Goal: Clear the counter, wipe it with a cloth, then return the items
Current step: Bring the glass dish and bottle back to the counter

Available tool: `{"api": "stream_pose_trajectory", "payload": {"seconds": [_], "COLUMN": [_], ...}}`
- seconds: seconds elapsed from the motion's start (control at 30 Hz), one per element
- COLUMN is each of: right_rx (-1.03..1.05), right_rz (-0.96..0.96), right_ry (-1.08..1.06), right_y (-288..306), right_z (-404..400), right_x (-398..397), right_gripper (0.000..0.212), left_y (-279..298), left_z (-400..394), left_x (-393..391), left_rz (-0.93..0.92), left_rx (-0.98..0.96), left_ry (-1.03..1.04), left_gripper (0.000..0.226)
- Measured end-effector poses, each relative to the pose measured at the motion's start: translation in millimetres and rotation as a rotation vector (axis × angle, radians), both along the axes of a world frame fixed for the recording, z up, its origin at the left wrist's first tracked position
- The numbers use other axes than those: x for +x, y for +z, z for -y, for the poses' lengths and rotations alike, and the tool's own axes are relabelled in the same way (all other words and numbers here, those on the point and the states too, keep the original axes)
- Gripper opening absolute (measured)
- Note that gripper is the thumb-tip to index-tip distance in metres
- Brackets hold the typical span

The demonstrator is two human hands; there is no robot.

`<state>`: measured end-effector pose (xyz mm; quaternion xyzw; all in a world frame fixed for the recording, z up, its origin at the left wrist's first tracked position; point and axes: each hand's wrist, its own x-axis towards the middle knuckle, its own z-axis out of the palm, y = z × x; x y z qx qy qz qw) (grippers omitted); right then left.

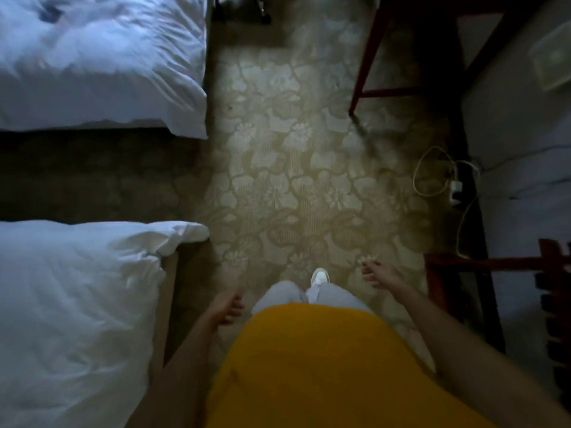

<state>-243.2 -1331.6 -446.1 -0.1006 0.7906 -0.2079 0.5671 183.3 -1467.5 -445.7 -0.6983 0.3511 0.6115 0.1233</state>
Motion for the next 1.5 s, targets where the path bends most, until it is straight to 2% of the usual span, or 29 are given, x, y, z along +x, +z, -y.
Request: {"api": "stream_pose_trajectory", "payload": {"seconds": [0.2, 0.33, 0.4, 0.57, 0.73, 0.83, 0.9, 1.03, 1.1, 1.17, 1.3, 1.4, 1.5], "right_rx": [-0.124, -0.070, 0.012, 0.155, 0.219, 0.226, 0.194, 0.130, 0.031, -0.064, -0.224, -0.238, -0.184], "right_rz": [-0.048, -0.038, -0.026, -0.004, 0.018, 0.048, 0.045, 0.078, 0.079, 0.028, -0.066, -0.094, -0.115], "right_ry": [0.035, 0.011, -0.055, -0.255, -0.315, -0.323, -0.310, -0.203, -0.188, -0.182, -0.200, -0.250, -0.324], "right_y": [23, 11, 6, 11, 27, 11, -9, -37, -26, -5, 29, 33, 21], "right_z": [186, 250, 268, 305, 373, 438, 492, 630, 710, 789, 904, 943, 949], "right_x": [-85, -115, -129, -160, -199, -235, -264, -335, -370, -407, -473, -509, -528], "right_gripper": [0.032, 0.028, 0.027, 0.031, 0.020, 0.017, 0.016, 0.018, 0.019, 0.021, 0.023, 0.027, 0.028], "left_y": [3, -47, -70, -2, 59, 63, 46, 6, 1, 5, -16, -8, -10], "left_z": [96, 213, 291, 499, 668, 730, 759, 792, 798, 820, 900, 982, 1073], "left_x": [-46, -80, -113, -257, -362, -399, -410, -393, -388, -393, -418, -500, -611], "left_rz": [0.046, 0.011, 0.015, -0.100, -0.253, -0.267, -0.230, -0.045, 0.010, 0.064, 0.086, 0.067, -0.001], "left_rx": [0.081, 0.094, 0.098, -0.080, -0.306, -0.309, -0.277, -0.091, -0.006, 0.048, 0.111, 0.051, -0.046], "left_ry": [0.001, -0.081, -0.137, -0.325, -0.329, -0.354, -0.362, -0.184, -0.095, -0.082, -0.080, -0.175, -0.329], "left_gripper": [0.031, 0.018, 0.026, 0.029, 0.037, 0.036, 0.035, 0.036, 0.039, 0.025, 0.021, 0.018, 0.027]}}
